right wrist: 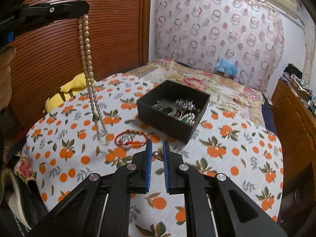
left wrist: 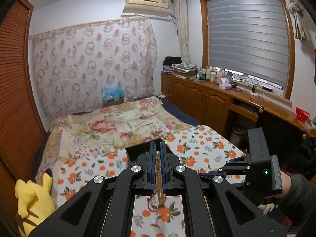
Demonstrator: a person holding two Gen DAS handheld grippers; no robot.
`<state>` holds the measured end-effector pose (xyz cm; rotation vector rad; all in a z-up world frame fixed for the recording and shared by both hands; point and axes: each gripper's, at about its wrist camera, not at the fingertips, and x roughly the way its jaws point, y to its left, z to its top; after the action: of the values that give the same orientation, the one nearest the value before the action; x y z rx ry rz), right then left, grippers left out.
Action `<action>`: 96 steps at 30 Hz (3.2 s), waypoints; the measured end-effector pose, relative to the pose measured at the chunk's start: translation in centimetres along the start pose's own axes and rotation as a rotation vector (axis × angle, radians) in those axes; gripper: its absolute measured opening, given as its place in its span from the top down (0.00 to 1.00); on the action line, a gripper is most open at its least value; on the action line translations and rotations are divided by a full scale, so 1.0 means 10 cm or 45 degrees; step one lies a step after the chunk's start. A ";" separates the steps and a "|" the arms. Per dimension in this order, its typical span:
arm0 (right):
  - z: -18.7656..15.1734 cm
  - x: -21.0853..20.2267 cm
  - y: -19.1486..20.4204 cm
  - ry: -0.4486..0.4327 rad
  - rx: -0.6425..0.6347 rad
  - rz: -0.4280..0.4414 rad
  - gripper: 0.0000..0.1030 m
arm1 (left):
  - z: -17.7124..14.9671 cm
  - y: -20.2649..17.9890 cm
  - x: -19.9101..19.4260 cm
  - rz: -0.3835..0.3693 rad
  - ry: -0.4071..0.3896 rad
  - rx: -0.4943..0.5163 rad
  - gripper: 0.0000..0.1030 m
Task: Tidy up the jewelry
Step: 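Grasp the long pearl necklace with the left gripper while the right grasps a ring, then lower the pearl necklace and ring into the black box and open both grippers, then grasp the red bead bracelet with the right gripper and lift it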
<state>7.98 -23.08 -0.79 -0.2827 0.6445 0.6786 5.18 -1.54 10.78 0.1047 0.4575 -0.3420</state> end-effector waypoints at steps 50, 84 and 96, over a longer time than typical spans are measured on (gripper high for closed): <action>0.64 0.97 -0.72 -0.010 0.159 -0.043 0.70 | 0.11 0.52 1.62 0.055 0.246 -0.121 0.96; -0.03 0.95 0.10 0.105 0.134 0.169 0.70 | -1.47 0.71 1.14 0.120 0.448 -0.147 0.10; -0.03 1.23 0.34 0.238 0.141 0.129 0.70 | -1.69 0.77 1.11 0.109 0.539 -0.151 0.09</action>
<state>12.88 -14.64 -8.95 -0.2134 0.8769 0.7158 10.16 5.26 -9.10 0.0809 0.8878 -0.2062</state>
